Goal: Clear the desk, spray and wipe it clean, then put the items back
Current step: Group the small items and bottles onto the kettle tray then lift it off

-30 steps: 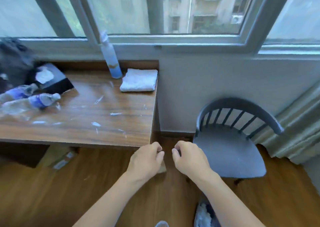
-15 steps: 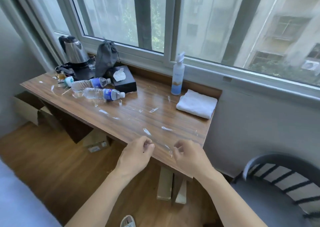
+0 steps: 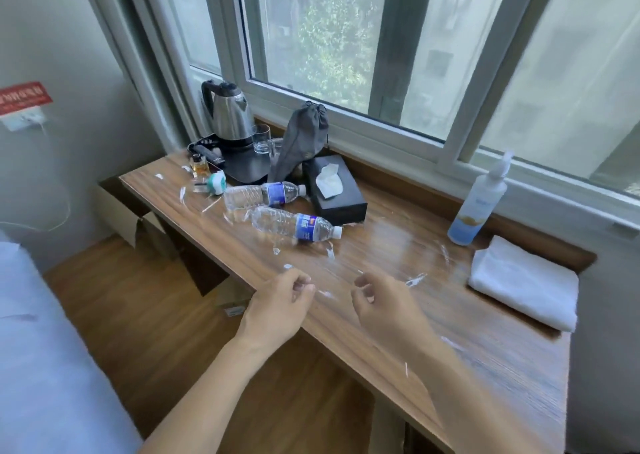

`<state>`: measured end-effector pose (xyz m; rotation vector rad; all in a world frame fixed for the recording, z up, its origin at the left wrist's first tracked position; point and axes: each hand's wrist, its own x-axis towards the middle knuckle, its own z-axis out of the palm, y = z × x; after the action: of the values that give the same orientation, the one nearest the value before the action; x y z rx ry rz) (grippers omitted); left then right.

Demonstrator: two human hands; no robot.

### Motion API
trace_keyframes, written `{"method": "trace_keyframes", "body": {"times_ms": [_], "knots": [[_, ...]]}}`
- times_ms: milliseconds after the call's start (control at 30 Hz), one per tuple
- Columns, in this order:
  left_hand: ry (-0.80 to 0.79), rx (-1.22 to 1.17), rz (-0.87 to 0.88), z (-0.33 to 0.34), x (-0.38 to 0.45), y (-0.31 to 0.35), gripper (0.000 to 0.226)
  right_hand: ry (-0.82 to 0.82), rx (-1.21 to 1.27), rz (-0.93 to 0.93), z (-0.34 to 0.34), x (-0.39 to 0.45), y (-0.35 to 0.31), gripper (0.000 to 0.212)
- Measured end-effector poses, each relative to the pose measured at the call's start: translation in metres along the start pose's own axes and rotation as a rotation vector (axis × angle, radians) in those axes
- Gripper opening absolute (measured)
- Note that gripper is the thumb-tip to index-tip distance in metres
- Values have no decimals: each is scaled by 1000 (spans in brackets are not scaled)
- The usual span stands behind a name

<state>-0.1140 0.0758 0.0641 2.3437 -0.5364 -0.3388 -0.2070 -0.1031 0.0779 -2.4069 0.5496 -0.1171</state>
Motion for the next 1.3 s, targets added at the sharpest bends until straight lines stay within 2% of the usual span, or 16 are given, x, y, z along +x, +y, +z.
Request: {"method": "trace_keyframes", "body": {"times_ms": [167, 633, 733, 1300], "knots": [[33, -23, -27, -43, 36, -39, 23, -13, -3, -22, 34, 53, -44, 25], [141, -45, -103, -141, 106, -114, 23, -58, 33, -106, 98, 169, -142, 20], [152, -41, -112, -159, 132, -131, 22, -71, 51, -122, 114, 198, -160, 13], [32, 48, -108, -268, 335, -225, 22, -49, -27, -81, 206, 405, -262, 17]]}}
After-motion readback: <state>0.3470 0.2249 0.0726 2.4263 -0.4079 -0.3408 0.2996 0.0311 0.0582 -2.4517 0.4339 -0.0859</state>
